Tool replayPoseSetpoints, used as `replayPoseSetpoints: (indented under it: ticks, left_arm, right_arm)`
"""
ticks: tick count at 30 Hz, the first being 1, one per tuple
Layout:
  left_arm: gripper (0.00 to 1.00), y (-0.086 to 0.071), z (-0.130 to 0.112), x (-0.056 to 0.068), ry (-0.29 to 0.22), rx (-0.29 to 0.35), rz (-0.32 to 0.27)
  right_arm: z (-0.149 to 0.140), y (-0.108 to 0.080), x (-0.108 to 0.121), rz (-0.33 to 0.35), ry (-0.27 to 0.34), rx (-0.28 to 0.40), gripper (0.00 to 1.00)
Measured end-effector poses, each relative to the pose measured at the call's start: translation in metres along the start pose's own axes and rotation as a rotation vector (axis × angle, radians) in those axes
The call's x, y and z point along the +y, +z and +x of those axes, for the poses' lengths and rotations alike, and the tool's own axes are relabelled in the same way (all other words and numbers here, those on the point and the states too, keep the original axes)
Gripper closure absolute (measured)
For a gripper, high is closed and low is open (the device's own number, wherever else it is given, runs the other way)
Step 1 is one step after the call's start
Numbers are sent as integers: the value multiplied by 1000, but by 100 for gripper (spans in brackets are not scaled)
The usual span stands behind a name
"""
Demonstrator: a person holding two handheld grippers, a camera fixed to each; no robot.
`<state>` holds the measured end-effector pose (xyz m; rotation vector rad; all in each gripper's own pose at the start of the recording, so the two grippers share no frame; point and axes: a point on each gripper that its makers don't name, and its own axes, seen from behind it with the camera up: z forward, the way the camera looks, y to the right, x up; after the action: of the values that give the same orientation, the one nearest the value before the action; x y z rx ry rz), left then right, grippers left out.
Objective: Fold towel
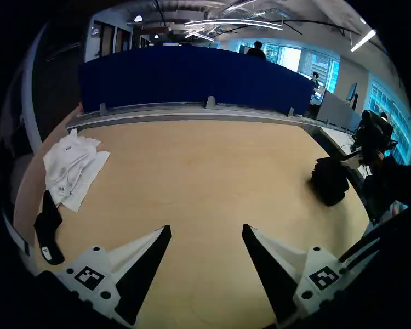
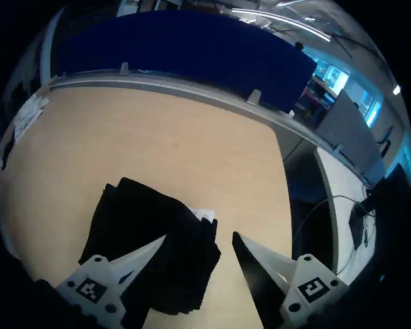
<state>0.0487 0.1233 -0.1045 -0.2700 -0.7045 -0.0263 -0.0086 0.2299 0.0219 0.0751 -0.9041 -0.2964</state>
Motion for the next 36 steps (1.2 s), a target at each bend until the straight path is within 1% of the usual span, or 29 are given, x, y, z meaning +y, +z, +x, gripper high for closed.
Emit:
replayPoseSetpoints:
  ticks: [9,18,23,30,36]
  left_arm:
    - [3,4,2,0,0,-5,7]
    - [3,7,2,0,2,-7,10]
    - [3,7,3,-1,0,-7,10]
    - [3,5,3,-1,0,-3,5]
    - [3,3,3,-1,2,-1,0]
  right_arm:
    - [-6,15,5,-5,0,-24,17]
    - [-9,26,5,-15,-25,-44,17]
    - [-7,23,4,-13,-25,-39,17]
    - [-2,12,-1,-3,-15,-12,17]
    - [-2,5,0,-10,-6,-4,17]
